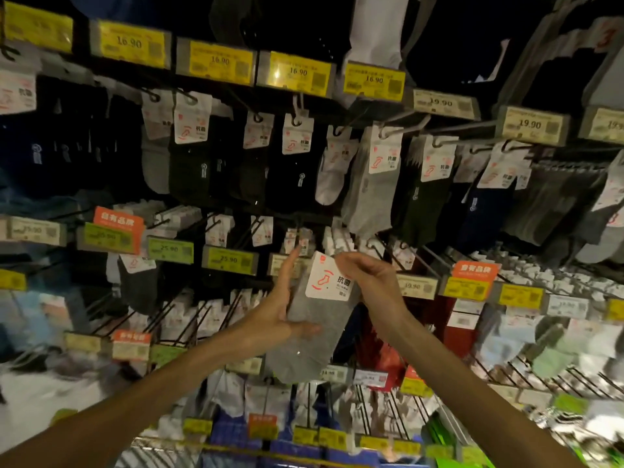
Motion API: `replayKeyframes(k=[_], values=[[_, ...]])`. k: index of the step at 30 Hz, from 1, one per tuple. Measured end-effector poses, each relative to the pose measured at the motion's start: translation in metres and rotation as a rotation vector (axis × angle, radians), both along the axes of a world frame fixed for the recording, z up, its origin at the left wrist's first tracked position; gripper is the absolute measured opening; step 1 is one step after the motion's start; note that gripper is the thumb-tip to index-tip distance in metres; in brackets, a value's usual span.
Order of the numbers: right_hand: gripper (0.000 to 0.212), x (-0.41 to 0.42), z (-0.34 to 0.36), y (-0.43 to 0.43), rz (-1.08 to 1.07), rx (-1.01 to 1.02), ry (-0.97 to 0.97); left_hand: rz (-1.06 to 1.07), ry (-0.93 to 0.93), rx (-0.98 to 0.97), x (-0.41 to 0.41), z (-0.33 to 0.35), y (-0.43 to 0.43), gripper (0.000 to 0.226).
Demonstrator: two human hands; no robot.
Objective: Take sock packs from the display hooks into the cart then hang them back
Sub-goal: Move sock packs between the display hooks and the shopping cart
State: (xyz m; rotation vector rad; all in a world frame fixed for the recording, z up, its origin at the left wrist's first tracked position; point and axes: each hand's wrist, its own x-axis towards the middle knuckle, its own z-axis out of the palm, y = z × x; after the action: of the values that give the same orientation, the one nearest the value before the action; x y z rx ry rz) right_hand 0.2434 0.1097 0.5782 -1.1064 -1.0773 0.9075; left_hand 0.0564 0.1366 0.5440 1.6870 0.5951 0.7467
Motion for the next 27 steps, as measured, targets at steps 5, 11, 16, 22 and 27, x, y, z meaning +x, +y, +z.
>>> replayKeyframes(k=[5, 11, 16, 22, 27], values=[[0.011, -0.02, -0.055, -0.008, 0.003, -0.035, 0.045, 0.087, 0.121, -0.085, -0.018, -0.049, 0.007, 0.075], [0.014, -0.045, -0.105, 0.016, -0.039, -0.091, 0.029, 0.159, 0.177, -0.218, -0.03, -0.084, 0.029, 0.053], [0.013, -0.056, -0.115, 0.048, -0.083, -0.114, -0.018, 0.267, 0.15, -0.339, -0.029, -0.091, 0.049, 0.038], [0.011, -0.06, -0.109, 0.073, -0.134, -0.064, -0.064, 0.339, 0.083, -0.309, -0.02, -0.084, 0.07, 0.023], [0.015, -0.063, -0.103, 0.083, -0.147, -0.01, -0.037, 0.365, -0.006, -0.297, -0.019, -0.081, 0.079, 0.022]])
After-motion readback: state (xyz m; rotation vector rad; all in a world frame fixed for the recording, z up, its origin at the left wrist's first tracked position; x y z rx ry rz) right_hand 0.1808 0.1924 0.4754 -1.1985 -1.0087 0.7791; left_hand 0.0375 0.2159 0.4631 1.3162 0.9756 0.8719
